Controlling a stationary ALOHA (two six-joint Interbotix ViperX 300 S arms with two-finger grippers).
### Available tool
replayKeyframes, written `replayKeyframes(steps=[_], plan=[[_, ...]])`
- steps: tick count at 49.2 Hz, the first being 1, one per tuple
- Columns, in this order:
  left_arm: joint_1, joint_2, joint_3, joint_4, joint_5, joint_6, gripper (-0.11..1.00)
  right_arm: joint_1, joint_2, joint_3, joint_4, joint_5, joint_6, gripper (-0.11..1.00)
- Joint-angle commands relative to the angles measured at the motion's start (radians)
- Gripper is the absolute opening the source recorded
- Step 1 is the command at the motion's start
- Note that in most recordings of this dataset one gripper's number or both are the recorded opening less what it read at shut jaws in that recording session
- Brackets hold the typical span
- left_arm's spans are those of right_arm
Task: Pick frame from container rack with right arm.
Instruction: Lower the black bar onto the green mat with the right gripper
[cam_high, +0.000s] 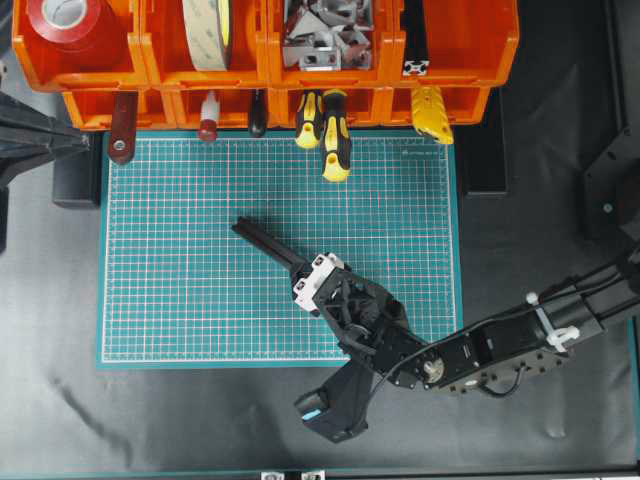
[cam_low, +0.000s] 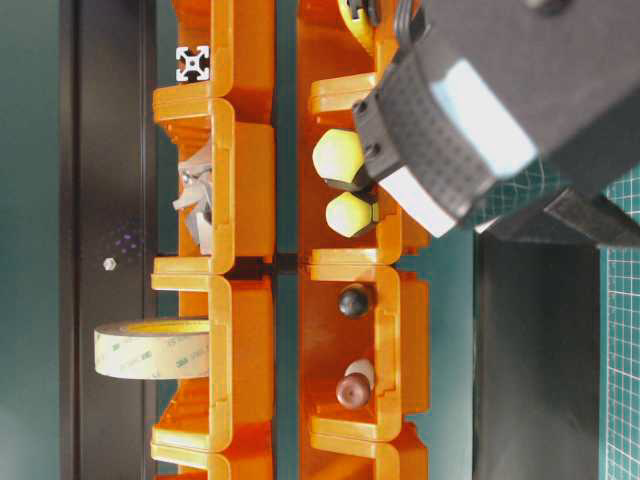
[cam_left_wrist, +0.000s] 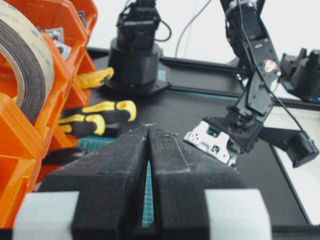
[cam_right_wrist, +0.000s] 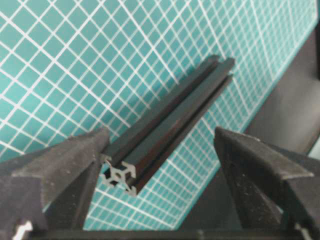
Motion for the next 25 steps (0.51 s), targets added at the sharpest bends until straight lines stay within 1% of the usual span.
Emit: replayKeyframes(steps=[1, 4, 7, 15, 19, 22, 25], plan=[[-0.002, 0.005, -0.009, 0.003, -0.005, -0.002, 0.0, 0.008, -0.021, -0.003, 0.02, 0.009, 0.003, 0.82], [-0.002, 0.005, -0.008, 0.003, -0.005, -0.002, 0.0, 0.011, -0.025, 0.002, 0.041, 0.009, 0.003, 0.82], [-0.003, 0.003, -0.008, 0.003, -0.005, -0.002, 0.0, 0.017, -0.025, 0.005, 0.075, 0.006, 0.005, 0.82], [-0.006, 0.003, -0.008, 0.003, -0.005, -0.002, 0.0, 0.032, -0.028, 0.008, 0.206, -0.002, 0.02, 0.83], [-0.006, 0.002, -0.005, 0.003, -0.005, -0.002, 0.0, 0.034, -0.032, 0.011, 0.255, -0.017, 0.04, 0.83], [-0.006, 0.003, -0.002, 0.003, -0.005, -0.002, 0.0, 0.035, -0.04, 0.015, 0.275, -0.029, 0.061, 0.84], [-0.006, 0.003, 0.002, 0.003, -0.006, -0.002, 0.0, 0.034, -0.044, 0.02, 0.276, -0.032, 0.089, 0.84]])
